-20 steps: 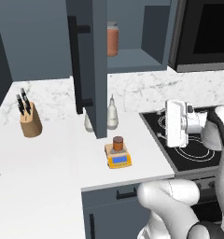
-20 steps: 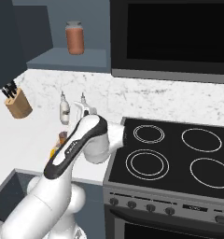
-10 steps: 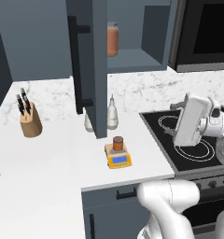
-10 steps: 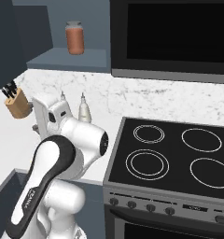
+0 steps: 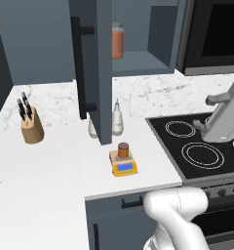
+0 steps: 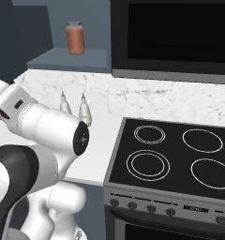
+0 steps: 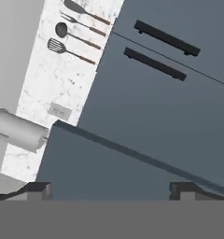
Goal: Pick the jam and place it on the digital scale for weighing, and close the cabinet.
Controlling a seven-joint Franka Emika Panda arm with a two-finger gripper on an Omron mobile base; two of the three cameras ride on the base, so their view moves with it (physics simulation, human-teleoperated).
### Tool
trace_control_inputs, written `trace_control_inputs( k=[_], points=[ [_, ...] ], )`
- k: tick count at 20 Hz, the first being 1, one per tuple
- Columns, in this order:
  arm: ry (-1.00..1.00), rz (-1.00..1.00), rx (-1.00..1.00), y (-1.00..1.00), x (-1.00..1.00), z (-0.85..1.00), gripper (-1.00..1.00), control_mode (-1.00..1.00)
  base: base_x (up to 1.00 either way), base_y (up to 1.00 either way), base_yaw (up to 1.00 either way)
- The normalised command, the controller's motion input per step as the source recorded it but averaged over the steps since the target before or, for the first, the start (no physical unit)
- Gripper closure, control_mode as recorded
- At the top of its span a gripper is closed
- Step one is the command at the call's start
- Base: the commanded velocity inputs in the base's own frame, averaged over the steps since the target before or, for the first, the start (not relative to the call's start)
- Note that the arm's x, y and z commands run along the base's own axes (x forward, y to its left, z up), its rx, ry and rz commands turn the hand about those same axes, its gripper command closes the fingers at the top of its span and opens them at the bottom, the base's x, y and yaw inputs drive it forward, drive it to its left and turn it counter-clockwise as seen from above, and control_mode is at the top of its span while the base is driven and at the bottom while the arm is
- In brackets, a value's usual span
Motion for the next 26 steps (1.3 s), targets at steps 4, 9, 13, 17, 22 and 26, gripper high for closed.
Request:
trace_control_inputs(
  k=[4,9,13,17,22,26],
  points=[
    [-0.15,-0.05,0.0,0.79,-0.97,0.03,-1.0,-1.0,0.0,0.0,0.0],
    [0.03,-0.12,-0.01,1.0,-0.8,0.0,-1.0,-1.0,0.0,0.0,0.0],
    [0.12,-0.09,0.0,1.0,-0.58,0.0,-1.0,-1.0,0.0,0.0,0.0],
    [0.04,-0.12,0.01,1.0,-0.35,-0.2,-1.0,-1.0,0.0,0.0,0.0],
    [-0.15,-0.23,0.1,0.97,-0.06,-0.53,-1.0,-1.0,0.0,0.0,0.0],
    [-0.23,-0.26,0.02,0.74,0.1,-0.45,-1.0,-1.0,0.0,0.0,0.0]
  ],
)
